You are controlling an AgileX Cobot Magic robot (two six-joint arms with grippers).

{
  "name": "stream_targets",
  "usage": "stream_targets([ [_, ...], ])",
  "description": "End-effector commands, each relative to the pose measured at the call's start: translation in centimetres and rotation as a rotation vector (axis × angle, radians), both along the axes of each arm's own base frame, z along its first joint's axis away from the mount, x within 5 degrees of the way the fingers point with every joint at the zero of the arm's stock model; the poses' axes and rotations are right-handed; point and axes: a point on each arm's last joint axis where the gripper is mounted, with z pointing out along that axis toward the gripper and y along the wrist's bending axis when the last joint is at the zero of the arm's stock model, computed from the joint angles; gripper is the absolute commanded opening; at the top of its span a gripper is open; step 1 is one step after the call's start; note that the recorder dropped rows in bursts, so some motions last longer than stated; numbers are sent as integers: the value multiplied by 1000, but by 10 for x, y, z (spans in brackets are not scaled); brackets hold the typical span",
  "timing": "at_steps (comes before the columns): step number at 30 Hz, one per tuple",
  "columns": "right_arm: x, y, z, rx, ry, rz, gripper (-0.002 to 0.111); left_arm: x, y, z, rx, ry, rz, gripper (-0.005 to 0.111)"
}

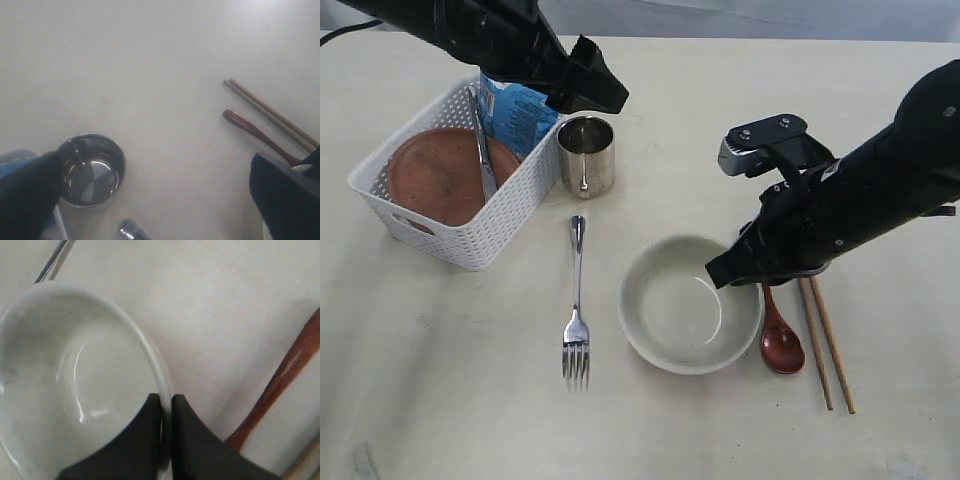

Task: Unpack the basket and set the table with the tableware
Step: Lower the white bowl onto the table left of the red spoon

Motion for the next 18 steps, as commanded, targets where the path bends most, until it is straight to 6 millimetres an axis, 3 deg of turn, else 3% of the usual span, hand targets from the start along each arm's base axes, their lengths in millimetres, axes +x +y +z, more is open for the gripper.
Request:
stream_targets([
  [1,1,-1,0,6,-29,-14,0,0,-1,4,3,-15,-9,94],
  [12,9,1,-16,-11,-21,-52,2,0,-1,4,4,-16,-11,94],
  [14,10,1,-16,-10,-23,-55,13,0,-1,4,4,-16,-11,94],
  [18,10,1,-16,-10,-29,-57,46,0,-1,4,6,-19,-14,94],
])
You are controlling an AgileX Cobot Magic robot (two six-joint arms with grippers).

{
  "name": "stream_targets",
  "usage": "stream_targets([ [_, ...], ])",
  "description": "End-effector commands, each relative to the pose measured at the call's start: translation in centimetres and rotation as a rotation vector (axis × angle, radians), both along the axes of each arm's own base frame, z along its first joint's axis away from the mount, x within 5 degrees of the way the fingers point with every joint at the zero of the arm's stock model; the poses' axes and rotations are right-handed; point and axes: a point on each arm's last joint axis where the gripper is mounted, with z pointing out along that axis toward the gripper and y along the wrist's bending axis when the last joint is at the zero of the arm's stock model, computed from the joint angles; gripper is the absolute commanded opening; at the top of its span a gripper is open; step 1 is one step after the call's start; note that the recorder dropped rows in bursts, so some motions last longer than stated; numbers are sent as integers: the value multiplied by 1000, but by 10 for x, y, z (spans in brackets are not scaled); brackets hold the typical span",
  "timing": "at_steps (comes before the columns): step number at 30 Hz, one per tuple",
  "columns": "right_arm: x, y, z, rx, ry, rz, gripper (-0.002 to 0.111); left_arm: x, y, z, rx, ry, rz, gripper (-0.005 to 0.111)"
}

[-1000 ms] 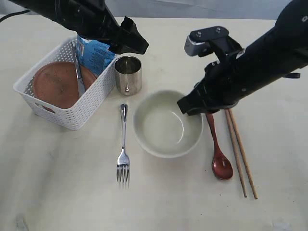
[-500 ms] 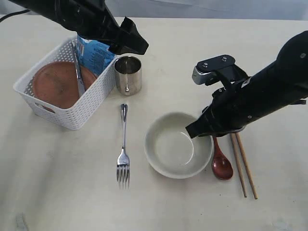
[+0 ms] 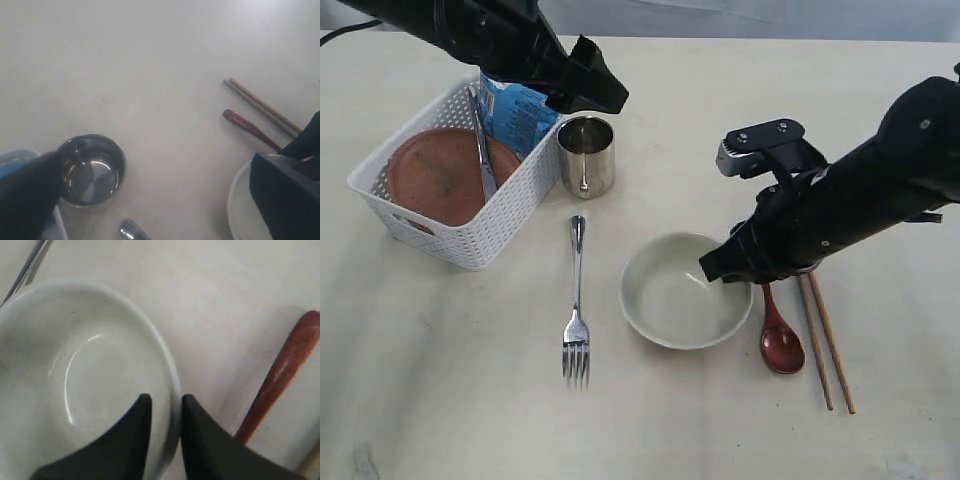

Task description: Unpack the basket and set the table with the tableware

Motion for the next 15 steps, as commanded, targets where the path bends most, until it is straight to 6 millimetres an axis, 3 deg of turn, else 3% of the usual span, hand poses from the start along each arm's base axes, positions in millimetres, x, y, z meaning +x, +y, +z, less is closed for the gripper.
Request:
stream_targets([
  [1,2,-1,-1,-3,-22,-6,52,0,-1,4,6,-20,-14,94],
  [3,3,-1,-1,-3,-32,-10,59,0,0,4,9,-22,-16,94],
  [8,4,0,9,14,-70,-12,60,0,4,2,72,-34,-29,94],
  [11,7,0,30,40,-145,1,60,-3,9,7,102,-28,14,94],
  [15,12,0,76,90,-328,13,60,-9,26,15,212,-2,148,93],
])
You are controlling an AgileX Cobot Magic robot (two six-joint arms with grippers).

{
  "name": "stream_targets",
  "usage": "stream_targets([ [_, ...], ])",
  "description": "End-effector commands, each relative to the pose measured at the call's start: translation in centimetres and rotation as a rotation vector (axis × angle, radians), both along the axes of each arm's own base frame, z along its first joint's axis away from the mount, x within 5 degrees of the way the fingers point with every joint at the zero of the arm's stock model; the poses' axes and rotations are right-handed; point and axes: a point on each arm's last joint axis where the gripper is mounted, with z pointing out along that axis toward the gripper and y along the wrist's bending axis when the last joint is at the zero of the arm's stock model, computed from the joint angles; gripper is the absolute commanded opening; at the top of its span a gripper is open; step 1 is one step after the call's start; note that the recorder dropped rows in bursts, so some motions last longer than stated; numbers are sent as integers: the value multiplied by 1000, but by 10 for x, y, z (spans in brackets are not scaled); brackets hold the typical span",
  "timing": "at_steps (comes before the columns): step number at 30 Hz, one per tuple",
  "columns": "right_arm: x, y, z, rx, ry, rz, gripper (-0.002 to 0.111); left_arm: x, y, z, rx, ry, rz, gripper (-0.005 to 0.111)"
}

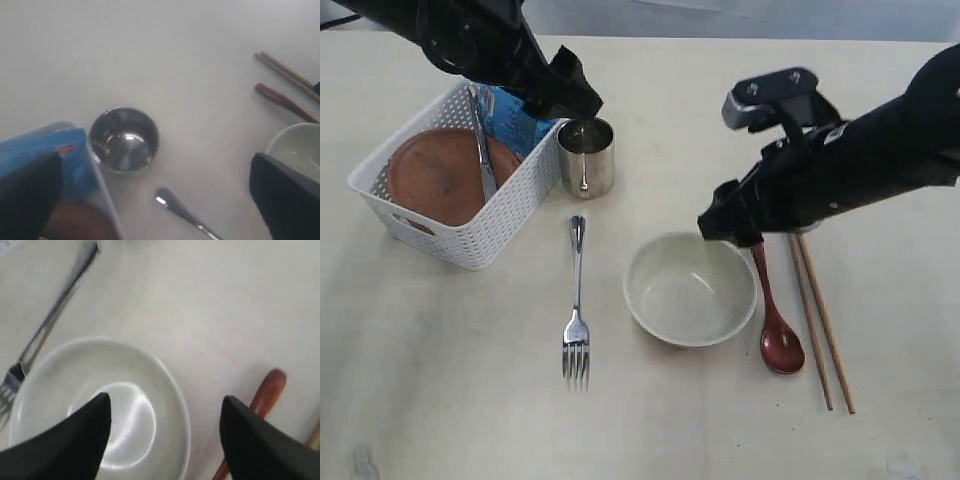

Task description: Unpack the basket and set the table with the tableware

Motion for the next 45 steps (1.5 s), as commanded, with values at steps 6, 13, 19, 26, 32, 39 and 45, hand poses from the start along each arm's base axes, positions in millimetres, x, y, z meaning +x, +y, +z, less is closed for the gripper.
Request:
stream_targets([
  [6,6,-5,101,136,-425,-34,60,0,45,8,246,26,498,89],
  [13,8,-9,111,145,-510,-65,60,18,46,-19,244,55,615,89],
  [19,9,-9,107,132,-500,-59,60,32,43,-42,272,100,621,89],
  [26,9,-9,107,132,-500,-59,60,38,41,-60,282,134,628,89],
  [32,9,-9,107,132,-500,-59,60,43,39,-72,290,141,618,89],
  [39,9,-9,107,132,-500,-59,60,46,38,-80,288,144,615,89],
  [45,9,-9,107,132,-498,-58,60,50,37,-90,292,149,605,89],
])
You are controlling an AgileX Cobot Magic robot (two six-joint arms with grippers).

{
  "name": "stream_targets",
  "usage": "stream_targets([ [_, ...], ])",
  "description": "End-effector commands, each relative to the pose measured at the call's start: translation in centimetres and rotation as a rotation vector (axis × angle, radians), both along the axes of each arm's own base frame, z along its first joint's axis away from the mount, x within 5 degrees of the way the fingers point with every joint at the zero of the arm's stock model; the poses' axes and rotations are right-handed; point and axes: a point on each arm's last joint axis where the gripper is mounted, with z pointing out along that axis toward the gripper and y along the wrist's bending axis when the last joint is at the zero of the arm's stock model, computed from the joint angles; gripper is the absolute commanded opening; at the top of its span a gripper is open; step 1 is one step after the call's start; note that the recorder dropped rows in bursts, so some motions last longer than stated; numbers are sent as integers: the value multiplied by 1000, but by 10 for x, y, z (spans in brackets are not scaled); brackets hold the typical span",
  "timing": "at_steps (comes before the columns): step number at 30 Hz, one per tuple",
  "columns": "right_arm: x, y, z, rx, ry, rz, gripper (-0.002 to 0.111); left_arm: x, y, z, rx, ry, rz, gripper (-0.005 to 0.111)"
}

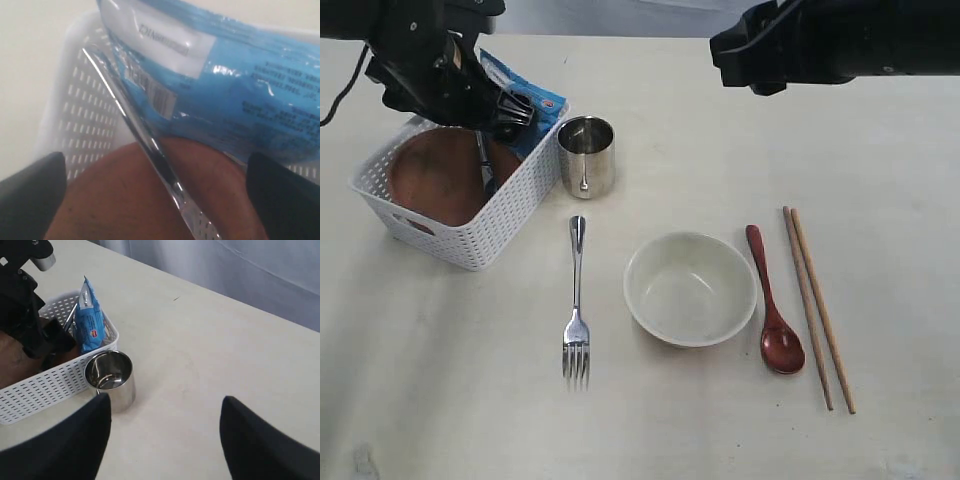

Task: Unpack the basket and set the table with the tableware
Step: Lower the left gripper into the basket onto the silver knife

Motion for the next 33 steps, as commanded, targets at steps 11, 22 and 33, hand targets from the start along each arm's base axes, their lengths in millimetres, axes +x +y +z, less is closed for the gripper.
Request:
stream_targets([
  [11,1,-2,1,-9,-10,-1,60,7,-3,-11,-11,-18,-10,83],
  [22,0,-1,0,-1,4,-5,60,10,-3,-22,11,-5,-29,71],
  [33,0,-1,0,-3,9,-2,60,12,-3,-21,6,-23,-31,70],
])
